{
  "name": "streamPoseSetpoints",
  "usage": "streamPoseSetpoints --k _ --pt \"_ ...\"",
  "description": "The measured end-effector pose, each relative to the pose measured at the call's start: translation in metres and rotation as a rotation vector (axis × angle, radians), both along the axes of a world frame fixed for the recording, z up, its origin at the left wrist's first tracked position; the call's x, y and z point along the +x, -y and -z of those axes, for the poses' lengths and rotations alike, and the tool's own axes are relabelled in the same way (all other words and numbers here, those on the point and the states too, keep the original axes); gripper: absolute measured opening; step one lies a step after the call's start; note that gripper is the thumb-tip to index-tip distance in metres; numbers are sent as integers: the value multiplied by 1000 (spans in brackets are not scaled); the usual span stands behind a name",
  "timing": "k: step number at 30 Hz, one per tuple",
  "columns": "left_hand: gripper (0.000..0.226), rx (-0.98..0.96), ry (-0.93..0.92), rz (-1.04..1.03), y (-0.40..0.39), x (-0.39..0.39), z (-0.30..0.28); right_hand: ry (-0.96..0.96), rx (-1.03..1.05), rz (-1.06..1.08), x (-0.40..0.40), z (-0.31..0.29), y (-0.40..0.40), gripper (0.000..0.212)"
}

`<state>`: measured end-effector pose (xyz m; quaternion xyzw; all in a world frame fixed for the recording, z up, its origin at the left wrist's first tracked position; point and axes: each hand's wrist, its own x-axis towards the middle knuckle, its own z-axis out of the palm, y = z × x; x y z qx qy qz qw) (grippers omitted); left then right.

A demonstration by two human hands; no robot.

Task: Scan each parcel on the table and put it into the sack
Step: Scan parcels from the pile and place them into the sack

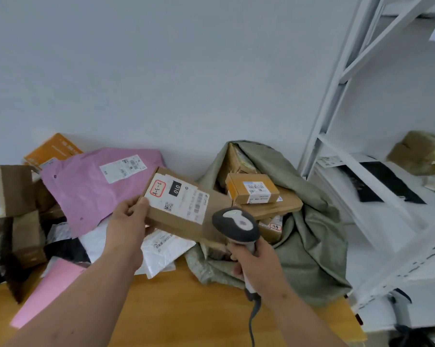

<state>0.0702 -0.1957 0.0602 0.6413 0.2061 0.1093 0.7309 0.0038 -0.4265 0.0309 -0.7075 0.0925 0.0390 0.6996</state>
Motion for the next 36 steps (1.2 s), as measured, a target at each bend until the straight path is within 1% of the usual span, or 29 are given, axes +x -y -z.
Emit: streamPoseSetpoints --k 2,5,8,11,13,18,22,25,27,31,33,36 --pt "17 -101 -9 -19 9 10 -3 -12 85 115 8 0 7 10" --pt "9 -170 -21 28 26 27 -4 -56 131 285 23 3 20 12" --pt "20 -209 -42 91 44 48 -5 -81 207 391 38 4 31 14" --pt "29 -228 -68 151 62 70 -5 -53 188 453 50 2 42 9" --pt "32 -218 -70 185 74 84 -6 -29 161 483 60 0 52 7" --pt "40 -109 -49 244 100 111 -13 -8 134 571 81 0 73 13" --pt "44 3 -97 231 121 129 -13 7 135 579 102 -5 94 10" --pt "52 192 -151 211 140 140 -9 8 117 559 131 -10 116 4" --pt "56 290 -188 221 153 143 -4 -3 92 527 150 -12 132 4" --pt "56 378 -223 209 171 150 2 -86 41 430 192 -12 162 20" --pt "54 395 -232 191 178 157 2 -124 -32 365 211 -10 175 23" --pt "54 444 -228 167 183 162 6 -175 -96 272 231 -5 188 42"
